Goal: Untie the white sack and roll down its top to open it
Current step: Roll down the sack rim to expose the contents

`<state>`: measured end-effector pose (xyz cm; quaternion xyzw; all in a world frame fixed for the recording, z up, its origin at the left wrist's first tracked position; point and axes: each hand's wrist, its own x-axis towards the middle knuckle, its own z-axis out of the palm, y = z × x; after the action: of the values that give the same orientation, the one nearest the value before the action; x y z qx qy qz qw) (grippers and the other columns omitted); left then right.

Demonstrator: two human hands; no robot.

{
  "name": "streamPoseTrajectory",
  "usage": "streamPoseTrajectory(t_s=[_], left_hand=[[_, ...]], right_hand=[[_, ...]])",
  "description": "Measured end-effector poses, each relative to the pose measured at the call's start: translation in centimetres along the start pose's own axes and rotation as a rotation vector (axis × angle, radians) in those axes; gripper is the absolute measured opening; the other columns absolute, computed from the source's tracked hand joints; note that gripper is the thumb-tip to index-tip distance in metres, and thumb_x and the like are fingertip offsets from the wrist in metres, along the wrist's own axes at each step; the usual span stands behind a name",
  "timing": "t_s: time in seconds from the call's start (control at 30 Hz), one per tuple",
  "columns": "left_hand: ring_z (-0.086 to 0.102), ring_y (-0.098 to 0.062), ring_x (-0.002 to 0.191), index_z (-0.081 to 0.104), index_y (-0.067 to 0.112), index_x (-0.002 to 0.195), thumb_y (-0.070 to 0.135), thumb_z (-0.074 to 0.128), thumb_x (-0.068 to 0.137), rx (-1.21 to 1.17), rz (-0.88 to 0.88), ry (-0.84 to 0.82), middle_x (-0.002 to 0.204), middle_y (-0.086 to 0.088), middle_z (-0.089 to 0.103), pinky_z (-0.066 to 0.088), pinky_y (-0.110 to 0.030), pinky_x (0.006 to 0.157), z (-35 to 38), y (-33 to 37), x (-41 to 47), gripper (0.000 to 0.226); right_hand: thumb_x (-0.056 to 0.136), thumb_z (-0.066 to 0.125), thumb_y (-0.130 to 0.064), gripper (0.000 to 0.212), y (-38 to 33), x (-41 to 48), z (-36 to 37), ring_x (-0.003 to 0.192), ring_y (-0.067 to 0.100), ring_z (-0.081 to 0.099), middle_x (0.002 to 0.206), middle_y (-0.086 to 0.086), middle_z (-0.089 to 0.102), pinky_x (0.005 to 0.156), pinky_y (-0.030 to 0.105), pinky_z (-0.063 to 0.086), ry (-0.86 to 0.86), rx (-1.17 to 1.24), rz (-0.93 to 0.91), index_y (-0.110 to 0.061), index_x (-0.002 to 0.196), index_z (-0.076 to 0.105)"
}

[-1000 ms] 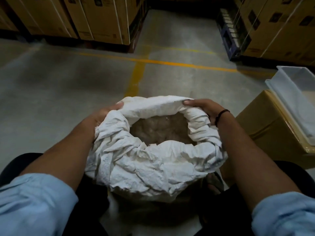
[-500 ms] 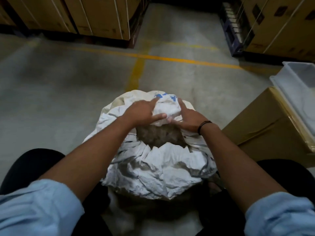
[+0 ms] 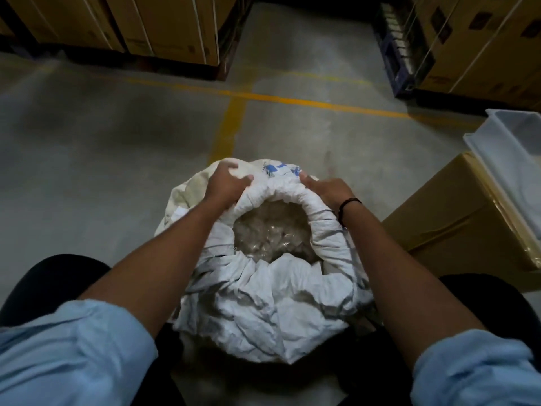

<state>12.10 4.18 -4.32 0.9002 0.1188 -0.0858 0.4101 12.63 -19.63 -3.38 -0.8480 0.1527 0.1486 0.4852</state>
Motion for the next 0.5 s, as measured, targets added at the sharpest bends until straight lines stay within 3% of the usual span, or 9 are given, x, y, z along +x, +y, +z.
streamPoseTrajectory(t_s=[0.07,0.17,0.27,0.33,0.4,0.47,0.5], left_hand=[[0.068,-0.022,0.105,0.062,0.025,0.121,0.049,0.063,0.094,-0.067,0.106,0.248,0.120,0.000,0.070,0.056,-0.039,0.094,0.1,0.4,0.0,0.036],[0.065,-0.023,0.108,0.062,0.028,0.118,0.065,0.050,0.092,0.197,0.272,0.378,0.120,0.003,0.069,0.053,-0.043,0.094,-1.5,0.9,-1.4,0.047],[0.056,-0.033,0.122,0.057,0.023,0.130,0.074,0.042,0.090,0.380,0.257,0.431,0.134,-0.008,0.060,0.042,-0.049,0.102,-3.5,0.7,-3.6,0.066],[0.048,-0.040,0.131,0.048,0.020,0.141,0.083,0.035,0.085,0.450,0.131,0.425,0.145,-0.015,0.051,0.032,-0.058,0.110,-3.9,0.4,-6.2,0.085],[0.033,-0.051,0.141,0.028,0.022,0.153,0.093,0.030,0.078,0.539,-0.101,0.314,0.158,-0.022,0.033,0.011,-0.073,0.112,-3.3,-0.6,-9.2,0.103],[0.019,-0.060,0.145,0.003,0.029,0.160,0.099,0.030,0.070,0.551,-0.319,0.155,0.163,-0.031,0.014,-0.003,-0.080,0.108,-1.9,-2.1,-11.8,0.117],[0.017,-0.061,0.145,-0.007,0.033,0.160,0.100,0.031,0.068,0.512,-0.385,0.117,0.163,-0.034,0.009,-0.003,-0.080,0.108,-1.1,-3.2,-12.5,0.120]], right_hand=[[0.081,0.073,-0.057,0.074,0.2,0.1,0.2,0.118,0.025,0.060,0.131,0.013,0.062,0.095,0.026,0.043,0.196,-0.089,-0.068,-0.009,0.134,0.054],[0.087,0.066,-0.051,0.061,-0.2,-0.8,-0.4,0.108,0.030,0.064,0.113,0.012,0.069,0.091,0.036,0.050,0.381,-0.236,-0.210,-0.019,0.137,0.048],[0.093,0.056,-0.045,0.052,0.3,-2.4,-1.6,0.105,0.028,0.064,0.108,0.007,0.068,0.090,0.043,0.051,0.536,-0.296,-0.344,-0.018,0.137,0.047],[0.091,0.053,-0.051,0.059,1.7,-4.4,-1.9,0.115,0.033,0.059,0.122,0.011,0.063,0.096,0.050,0.046,0.608,-0.349,-0.343,-0.016,0.138,0.044],[0.088,0.047,-0.067,0.079,3.7,-7.1,-1.6,0.130,0.041,0.046,0.140,0.017,0.050,0.104,0.058,0.038,0.619,-0.467,-0.210,-0.015,0.146,0.034],[0.079,0.041,-0.086,0.107,5.9,-9.4,-1.4,0.144,0.045,0.024,0.158,0.020,0.027,0.113,0.066,0.023,0.503,-0.495,0.010,-0.017,0.156,0.012],[0.070,0.043,-0.093,0.123,6.6,-10.2,-1.5,0.147,0.045,0.018,0.162,0.020,0.017,0.115,0.066,0.020,0.406,-0.444,0.124,-0.017,0.158,0.000]])
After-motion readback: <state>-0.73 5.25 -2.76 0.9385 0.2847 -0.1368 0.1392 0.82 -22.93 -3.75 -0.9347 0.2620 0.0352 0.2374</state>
